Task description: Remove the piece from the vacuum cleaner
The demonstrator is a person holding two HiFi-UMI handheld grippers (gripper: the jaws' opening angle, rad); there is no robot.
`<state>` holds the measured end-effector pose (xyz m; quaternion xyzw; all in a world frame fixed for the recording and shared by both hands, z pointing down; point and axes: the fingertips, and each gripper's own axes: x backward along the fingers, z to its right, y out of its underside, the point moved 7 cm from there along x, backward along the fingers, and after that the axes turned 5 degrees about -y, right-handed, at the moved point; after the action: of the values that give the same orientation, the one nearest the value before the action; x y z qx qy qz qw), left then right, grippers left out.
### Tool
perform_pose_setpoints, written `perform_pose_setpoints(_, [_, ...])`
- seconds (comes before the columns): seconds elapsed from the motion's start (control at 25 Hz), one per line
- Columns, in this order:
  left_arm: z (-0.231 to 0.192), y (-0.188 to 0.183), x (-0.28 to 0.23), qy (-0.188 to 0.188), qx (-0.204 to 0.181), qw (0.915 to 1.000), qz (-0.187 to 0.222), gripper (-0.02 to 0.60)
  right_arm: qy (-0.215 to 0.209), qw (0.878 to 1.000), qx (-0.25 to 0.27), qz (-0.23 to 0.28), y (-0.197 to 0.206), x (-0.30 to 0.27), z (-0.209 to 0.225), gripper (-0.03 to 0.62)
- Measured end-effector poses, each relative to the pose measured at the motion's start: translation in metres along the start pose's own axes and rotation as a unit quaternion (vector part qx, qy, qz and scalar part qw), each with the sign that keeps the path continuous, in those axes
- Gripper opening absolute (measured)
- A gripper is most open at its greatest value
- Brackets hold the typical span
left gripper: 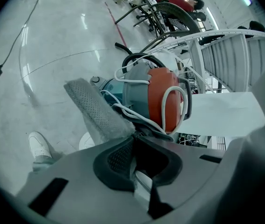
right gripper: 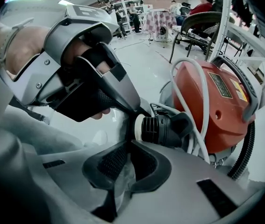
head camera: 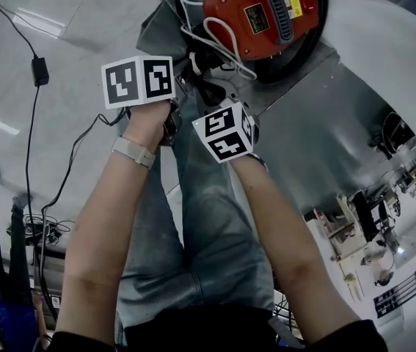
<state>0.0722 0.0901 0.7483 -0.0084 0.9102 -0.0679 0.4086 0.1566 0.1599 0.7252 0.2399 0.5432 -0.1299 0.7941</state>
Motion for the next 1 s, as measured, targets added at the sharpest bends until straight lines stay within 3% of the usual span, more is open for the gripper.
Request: perform_pose_setpoints(1.0, [-0.014,0.016,0.014,0.018,0.060,0.9979,0.018,0.029,-0.025,0.997,0.071,-0.033,-0.001,-0.003,-0.011,0.054])
